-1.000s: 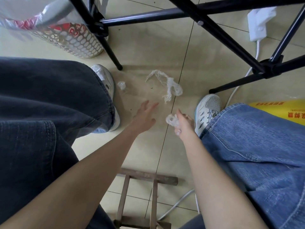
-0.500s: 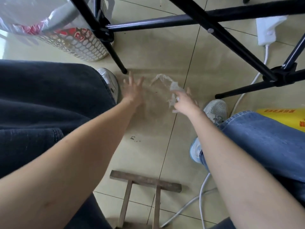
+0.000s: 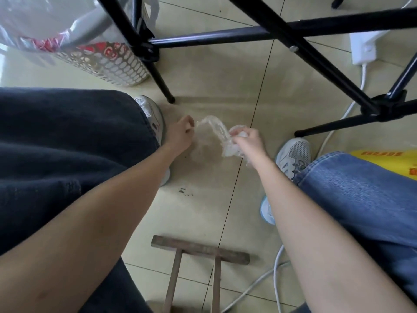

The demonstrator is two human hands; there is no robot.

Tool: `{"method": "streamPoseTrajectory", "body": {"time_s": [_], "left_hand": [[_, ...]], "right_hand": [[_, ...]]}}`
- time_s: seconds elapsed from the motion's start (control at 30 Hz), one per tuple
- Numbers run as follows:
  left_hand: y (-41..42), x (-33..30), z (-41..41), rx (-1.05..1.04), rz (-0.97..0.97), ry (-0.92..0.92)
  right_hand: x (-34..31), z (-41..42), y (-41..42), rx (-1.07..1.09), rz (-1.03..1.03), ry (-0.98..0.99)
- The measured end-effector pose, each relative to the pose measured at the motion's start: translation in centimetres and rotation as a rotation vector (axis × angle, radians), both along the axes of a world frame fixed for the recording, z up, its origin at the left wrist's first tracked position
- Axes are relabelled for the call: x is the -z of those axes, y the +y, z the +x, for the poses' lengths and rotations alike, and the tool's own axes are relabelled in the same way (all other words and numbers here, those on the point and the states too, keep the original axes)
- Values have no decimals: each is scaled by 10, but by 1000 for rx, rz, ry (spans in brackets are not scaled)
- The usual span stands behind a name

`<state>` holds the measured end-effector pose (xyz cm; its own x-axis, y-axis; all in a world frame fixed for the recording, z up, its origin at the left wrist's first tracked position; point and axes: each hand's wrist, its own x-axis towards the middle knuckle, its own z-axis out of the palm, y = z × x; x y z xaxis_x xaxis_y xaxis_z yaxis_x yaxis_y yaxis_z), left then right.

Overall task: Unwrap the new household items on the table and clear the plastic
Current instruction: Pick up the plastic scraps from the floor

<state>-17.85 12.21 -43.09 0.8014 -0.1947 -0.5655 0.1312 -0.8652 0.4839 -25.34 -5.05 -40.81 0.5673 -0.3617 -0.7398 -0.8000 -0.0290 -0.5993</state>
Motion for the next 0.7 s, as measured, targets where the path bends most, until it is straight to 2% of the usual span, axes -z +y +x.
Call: {"method": "streamPoseTrajectory", "body": {"time_s": [0.1, 0.2, 0.33, 0.4, 0.53, 0.6, 0.7], "left_hand": [[-24, -19, -7, -559, -370, 260], [-36, -43, -20, -866, -553, 487], [-53, -69, -43, -826, -776, 659], [-60, -86, -50, -789, -865, 669], [-46, -122, -42, -604, -881, 496], [-35, -147, -35, -542, -895, 417], [-25, -191, -39, -551, -956, 124]], "right_hand": [[-13, -4, 3, 231, 81, -16], [-31, -6, 13, 305, 148, -36], [-54, 3, 29, 391, 281, -72], [-75, 12, 38, 437, 297, -80], [-113, 27, 59, 425, 230, -188], [-130, 34, 71, 402, 260, -180], [-170, 40, 87, 347, 332, -234]]}}
